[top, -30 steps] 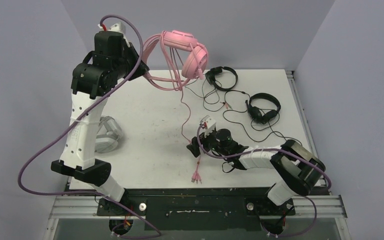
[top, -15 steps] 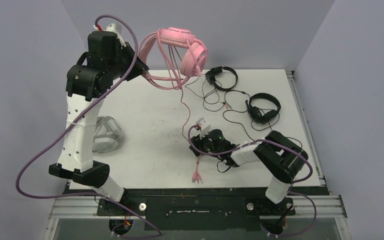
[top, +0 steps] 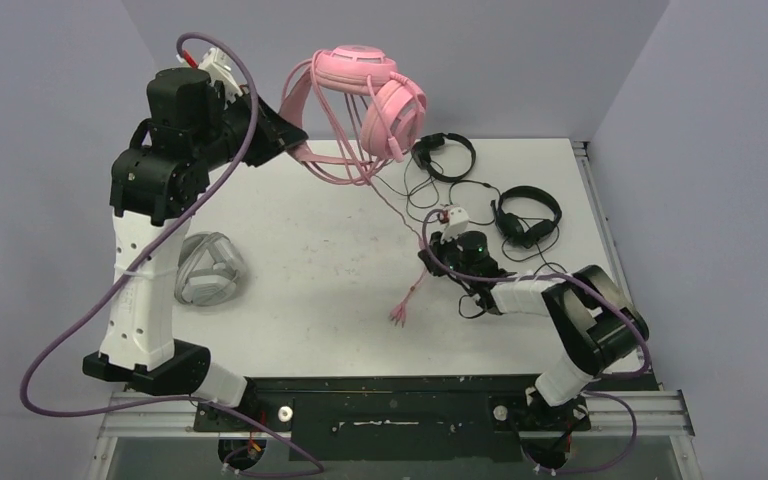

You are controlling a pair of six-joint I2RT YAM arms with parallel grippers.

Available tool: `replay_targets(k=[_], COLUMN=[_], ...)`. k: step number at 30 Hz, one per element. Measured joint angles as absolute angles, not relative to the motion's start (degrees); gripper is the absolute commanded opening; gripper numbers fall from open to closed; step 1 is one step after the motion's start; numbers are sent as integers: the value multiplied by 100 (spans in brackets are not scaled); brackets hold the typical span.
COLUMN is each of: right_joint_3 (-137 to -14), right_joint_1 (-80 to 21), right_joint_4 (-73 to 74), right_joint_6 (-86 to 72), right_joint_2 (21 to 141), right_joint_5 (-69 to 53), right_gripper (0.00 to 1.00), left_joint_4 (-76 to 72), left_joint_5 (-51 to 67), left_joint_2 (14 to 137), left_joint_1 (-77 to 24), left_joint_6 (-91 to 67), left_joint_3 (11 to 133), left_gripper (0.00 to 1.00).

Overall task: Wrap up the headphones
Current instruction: Wrap the headphones cable around the headphones.

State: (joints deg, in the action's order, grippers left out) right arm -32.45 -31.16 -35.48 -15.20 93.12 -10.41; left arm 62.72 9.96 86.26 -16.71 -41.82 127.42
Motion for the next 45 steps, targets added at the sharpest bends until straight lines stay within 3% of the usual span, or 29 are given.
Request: replay_targets(k=[12, 25, 32, 45], right_joint_3=[-4364, -5782, -6241, -7063], right_joint_1=[-976, 217, 252, -23], right_joint_4=[-2711, -429, 408, 1951], right_joint_6=[-2174, -2436, -2517, -2423], right_joint_2=[8379, 7701, 7653, 7653], right_joint_5=[-2786, -3647, -4298, -5288], right_gripper=[0, 0, 0, 0], left_joint_4=[5221, 4635, 4574, 4584], left_joint_5=[2255, 2152, 1339, -2244], left_joint_2=[7839, 6619, 6567, 7789], left_joint_1=[-2185, -2928, -3437, -4814], left_joint_6=[-4095, -1205, 832, 2578], left_joint_3=[11518, 8252, 7765, 7096], left_gripper=[0, 0, 0, 0])
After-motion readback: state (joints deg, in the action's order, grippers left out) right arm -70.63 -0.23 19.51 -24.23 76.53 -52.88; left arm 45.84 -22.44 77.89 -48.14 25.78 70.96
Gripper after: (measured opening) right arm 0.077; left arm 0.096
